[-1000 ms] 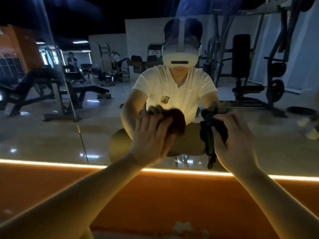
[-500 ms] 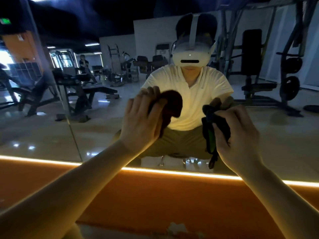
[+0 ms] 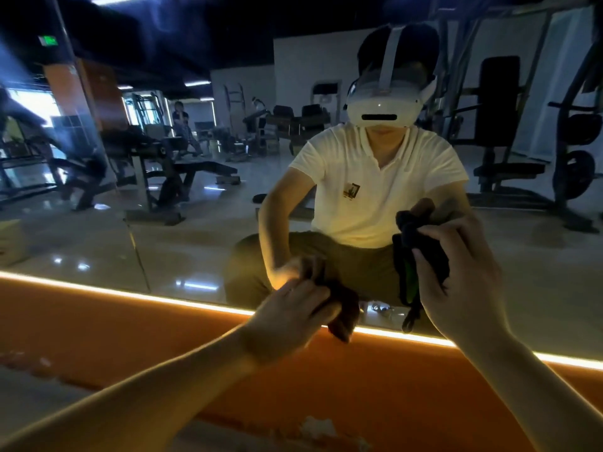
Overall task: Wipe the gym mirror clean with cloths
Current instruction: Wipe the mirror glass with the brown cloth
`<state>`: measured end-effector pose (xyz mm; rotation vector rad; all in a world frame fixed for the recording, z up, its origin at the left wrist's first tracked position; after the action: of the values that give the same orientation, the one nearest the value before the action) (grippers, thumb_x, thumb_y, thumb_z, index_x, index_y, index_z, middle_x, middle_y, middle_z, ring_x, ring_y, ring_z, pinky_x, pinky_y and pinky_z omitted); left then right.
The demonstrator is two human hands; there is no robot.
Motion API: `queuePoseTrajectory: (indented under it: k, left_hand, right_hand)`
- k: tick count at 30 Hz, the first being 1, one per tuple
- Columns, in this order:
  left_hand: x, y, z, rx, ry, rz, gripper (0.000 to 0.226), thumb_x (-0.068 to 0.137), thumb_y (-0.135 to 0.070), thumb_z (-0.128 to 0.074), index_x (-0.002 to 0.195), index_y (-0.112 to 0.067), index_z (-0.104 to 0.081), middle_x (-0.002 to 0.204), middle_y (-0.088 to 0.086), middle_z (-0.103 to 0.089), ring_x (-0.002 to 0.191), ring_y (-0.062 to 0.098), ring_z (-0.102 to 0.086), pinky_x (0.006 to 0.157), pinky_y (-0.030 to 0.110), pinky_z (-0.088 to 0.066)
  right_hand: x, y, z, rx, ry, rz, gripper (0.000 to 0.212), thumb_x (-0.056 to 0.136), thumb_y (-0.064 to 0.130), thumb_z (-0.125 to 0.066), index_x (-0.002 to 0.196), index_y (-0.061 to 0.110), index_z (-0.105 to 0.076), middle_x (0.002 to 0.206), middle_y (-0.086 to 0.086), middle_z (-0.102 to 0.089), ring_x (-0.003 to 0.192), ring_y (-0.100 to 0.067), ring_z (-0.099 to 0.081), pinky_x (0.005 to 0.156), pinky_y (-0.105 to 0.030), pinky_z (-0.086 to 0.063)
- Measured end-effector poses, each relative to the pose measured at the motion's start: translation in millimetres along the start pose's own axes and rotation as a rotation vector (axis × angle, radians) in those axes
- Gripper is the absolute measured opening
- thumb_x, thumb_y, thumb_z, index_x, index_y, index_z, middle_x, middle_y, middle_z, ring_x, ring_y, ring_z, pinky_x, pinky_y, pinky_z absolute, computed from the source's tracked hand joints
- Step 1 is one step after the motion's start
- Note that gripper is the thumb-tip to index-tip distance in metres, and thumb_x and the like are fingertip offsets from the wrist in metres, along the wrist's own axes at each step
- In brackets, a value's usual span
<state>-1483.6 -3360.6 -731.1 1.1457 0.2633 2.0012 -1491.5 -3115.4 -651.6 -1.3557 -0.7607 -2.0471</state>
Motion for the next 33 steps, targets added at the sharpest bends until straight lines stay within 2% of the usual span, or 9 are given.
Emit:
queuePoseTrajectory:
  k: [4,8,12,15,18,22,27,29,33]
  left_hand:
    - [74,50,59,0.038,-0.321,0.278,0.038,0.095,-0.021,-0.063,0.129,-0.013,-0.050,0.129,0.010,-0.044,0.115,0.028,-0.048,0.099,0.038,-0.041]
    - [110,57,65,0.003,-0.409,0.523,0.034,0.097,-0.017,-0.056,0.131,-0.010,-0.051,0.132,0.018,-0.052,0.115,0.030,-0.048,0.097,0.025,-0.035]
    - [77,1,22,-0.049,-0.215,0.421,0.036,0.098,-0.019,-0.060,0.132,-0.013,-0.049,0.138,0.017,-0.051,0.123,0.035,-0.053,0.105,0.029,-0.040]
    - [34,-53,-15,-0.013,0.092,0.155,0.032,0.095,-0.016,-0.059,0.127,-0.010,-0.057,0.122,0.018,-0.061,0.113,0.037,-0.060,0.090,0.046,-0.061]
    - [24,-67,-23,-0.011,0.214,0.075,0.032,0.094,-0.022,-0.060,0.124,-0.012,-0.060,0.113,0.011,-0.064,0.106,0.030,-0.063,0.084,0.043,-0.062]
    - [52,-34,9,-0.018,0.031,0.214,0.040,0.084,-0.014,-0.069,0.122,-0.013,-0.058,0.116,0.012,-0.060,0.106,0.027,-0.054,0.083,0.041,-0.056]
    - [121,31,70,0.015,-0.337,0.685,0.031,0.093,-0.020,-0.053,0.123,-0.009,-0.056,0.124,0.017,-0.055,0.110,0.024,-0.047,0.094,0.021,-0.033]
    - [134,16,61,-0.012,-0.384,0.703,0.032,0.095,-0.019,-0.052,0.125,-0.009,-0.056,0.129,0.020,-0.056,0.115,0.024,-0.046,0.096,0.016,-0.030]
    - [109,-58,0,-0.129,-0.199,0.502,0.036,0.094,-0.017,-0.063,0.128,-0.016,-0.054,0.137,0.015,-0.054,0.128,0.030,-0.051,0.102,0.034,-0.048]
  right_hand:
    - [-6,-10,10,0.030,-0.025,0.009,0.020,0.094,0.006,-0.066,0.113,0.005,-0.060,0.114,-0.008,-0.050,0.092,-0.018,-0.057,0.064,-0.027,-0.052]
    - [-14,-19,19,0.002,-0.012,-0.001,0.020,0.093,0.012,-0.064,0.110,0.003,-0.064,0.107,-0.013,-0.060,0.083,-0.017,-0.057,0.069,-0.011,-0.038]
    - [-22,-33,29,0.003,-0.010,-0.027,0.022,0.091,0.014,-0.064,0.110,0.003,-0.065,0.106,-0.013,-0.060,0.084,-0.018,-0.058,0.069,-0.010,-0.035]
    - [-25,-38,30,0.077,0.002,-0.050,0.027,0.096,0.023,-0.057,0.114,0.004,-0.063,0.109,-0.013,-0.057,0.092,-0.024,-0.061,0.063,-0.028,-0.053]
    - [-22,-40,32,0.133,-0.012,-0.059,0.023,0.099,0.022,-0.057,0.119,0.010,-0.058,0.114,-0.011,-0.053,0.098,-0.025,-0.061,0.065,-0.043,-0.060]
    - [-17,-42,35,0.175,-0.047,-0.075,0.022,0.098,0.018,-0.059,0.120,0.013,-0.055,0.120,-0.010,-0.051,0.103,-0.026,-0.061,0.069,-0.044,-0.062]
    - [-23,-44,45,0.135,-0.064,-0.066,0.023,0.095,0.016,-0.060,0.114,0.003,-0.063,0.115,-0.015,-0.060,0.095,-0.023,-0.064,0.074,-0.019,-0.050]
    - [-29,-48,45,0.133,-0.052,-0.077,0.024,0.096,0.017,-0.058,0.115,0.003,-0.062,0.117,-0.015,-0.058,0.094,-0.023,-0.064,0.073,-0.019,-0.051]
    - [-35,-59,47,0.138,-0.023,-0.107,0.023,0.097,0.021,-0.057,0.114,0.006,-0.061,0.116,-0.009,-0.056,0.093,-0.021,-0.063,0.070,-0.022,-0.053]
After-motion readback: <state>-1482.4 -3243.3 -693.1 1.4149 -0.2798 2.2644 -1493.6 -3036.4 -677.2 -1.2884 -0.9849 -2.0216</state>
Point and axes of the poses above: each hand's wrist, its own x-axis towards the middle knuckle, its own z-axis out of the back of the hand, y = z × x, the point moved 4 cm from there along x, towards the middle knuckle
